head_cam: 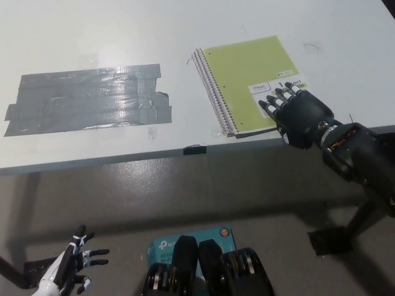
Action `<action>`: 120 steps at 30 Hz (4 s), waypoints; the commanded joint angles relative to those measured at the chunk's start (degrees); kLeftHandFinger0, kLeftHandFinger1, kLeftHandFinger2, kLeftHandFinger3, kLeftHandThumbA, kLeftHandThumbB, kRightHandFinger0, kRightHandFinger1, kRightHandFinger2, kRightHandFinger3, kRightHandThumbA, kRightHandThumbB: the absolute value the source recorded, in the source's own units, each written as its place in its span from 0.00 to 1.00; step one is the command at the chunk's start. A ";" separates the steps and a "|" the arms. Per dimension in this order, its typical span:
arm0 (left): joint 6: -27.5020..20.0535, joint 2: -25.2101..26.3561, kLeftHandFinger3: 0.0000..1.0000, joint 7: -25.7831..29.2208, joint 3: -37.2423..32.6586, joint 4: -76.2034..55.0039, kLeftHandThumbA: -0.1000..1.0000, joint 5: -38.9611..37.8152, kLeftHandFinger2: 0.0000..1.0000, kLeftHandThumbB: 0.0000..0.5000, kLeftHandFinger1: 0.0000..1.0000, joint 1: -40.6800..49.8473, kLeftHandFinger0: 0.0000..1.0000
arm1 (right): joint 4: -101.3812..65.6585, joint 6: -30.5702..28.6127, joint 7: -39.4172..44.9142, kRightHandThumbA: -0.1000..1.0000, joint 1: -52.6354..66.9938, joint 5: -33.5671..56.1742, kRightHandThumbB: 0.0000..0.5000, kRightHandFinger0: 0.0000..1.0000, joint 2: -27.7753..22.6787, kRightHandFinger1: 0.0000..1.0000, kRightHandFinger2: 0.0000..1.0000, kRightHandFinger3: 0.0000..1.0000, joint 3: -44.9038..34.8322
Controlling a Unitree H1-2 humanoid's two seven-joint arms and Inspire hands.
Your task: The robot uses its right hand to align two notebooks stacked together until they are fully overlapped
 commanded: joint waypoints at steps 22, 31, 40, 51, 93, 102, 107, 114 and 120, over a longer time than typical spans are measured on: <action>-1.12 1.11 1.00 -0.70 -0.52 -1.76 1.00 0.29 0.74 1.00 0.73 -0.69 0.72 | -1.98 1.37 6.14 1.00 1.43 0.27 0.98 1.00 1.64 1.00 1.00 1.00 -0.27; -1.00 1.34 1.00 -0.61 -0.46 -1.38 1.00 0.17 0.72 1.00 0.70 0.01 0.66 | -4.23 1.09 8.27 1.00 0.95 -0.38 1.00 1.00 -1.13 1.00 1.00 1.00 -0.51; -1.22 1.32 1.00 -0.84 -1.34 -1.36 1.00 0.76 0.72 1.00 0.70 2.97 0.72 | -9.22 2.93 11.33 1.00 0.48 1.49 0.97 1.00 -2.21 1.00 1.00 1.00 -5.36; -0.32 0.91 1.00 -0.72 -1.68 -2.32 1.00 0.42 0.74 1.00 0.72 4.83 0.70 | -14.47 4.93 17.44 1.00 -3.83 3.67 1.00 1.00 -0.27 1.00 1.00 1.00 -11.05; -3.05 -0.09 1.00 -1.15 -1.68 -1.91 1.00 -0.71 0.69 1.00 0.71 8.49 0.72 | -72.31 21.85 20.85 1.00 35.85 22.98 0.83 1.00 -12.89 1.00 1.00 1.00 -68.82; -2.02 -0.26 1.00 -0.05 -1.61 -2.02 1.00 0.11 0.70 1.00 0.70 6.98 0.71 | -64.26 15.39 14.08 1.00 57.19 25.14 0.69 1.00 -0.98 1.00 1.00 1.00 -72.32; -2.10 -0.23 1.00 -0.32 -1.77 -1.84 1.00 0.31 0.76 1.00 0.74 6.59 0.71 | -58.55 12.96 9.54 1.00 60.43 26.79 0.63 1.00 4.46 1.00 1.00 1.00 -71.44; -0.75 -0.20 1.00 -0.19 -2.24 -2.11 1.00 0.71 0.80 1.00 0.75 6.68 0.76 | -44.54 7.20 0.93 1.00 62.42 27.22 0.60 1.00 7.17 1.00 1.00 1.00 -69.37; 1.17 -0.68 1.00 1.11 -1.93 -2.56 1.00 1.37 0.78 1.00 0.75 6.56 0.74 | -27.68 7.73 6.19 1.00 62.27 31.72 0.52 1.00 2.98 1.00 1.00 1.00 -65.77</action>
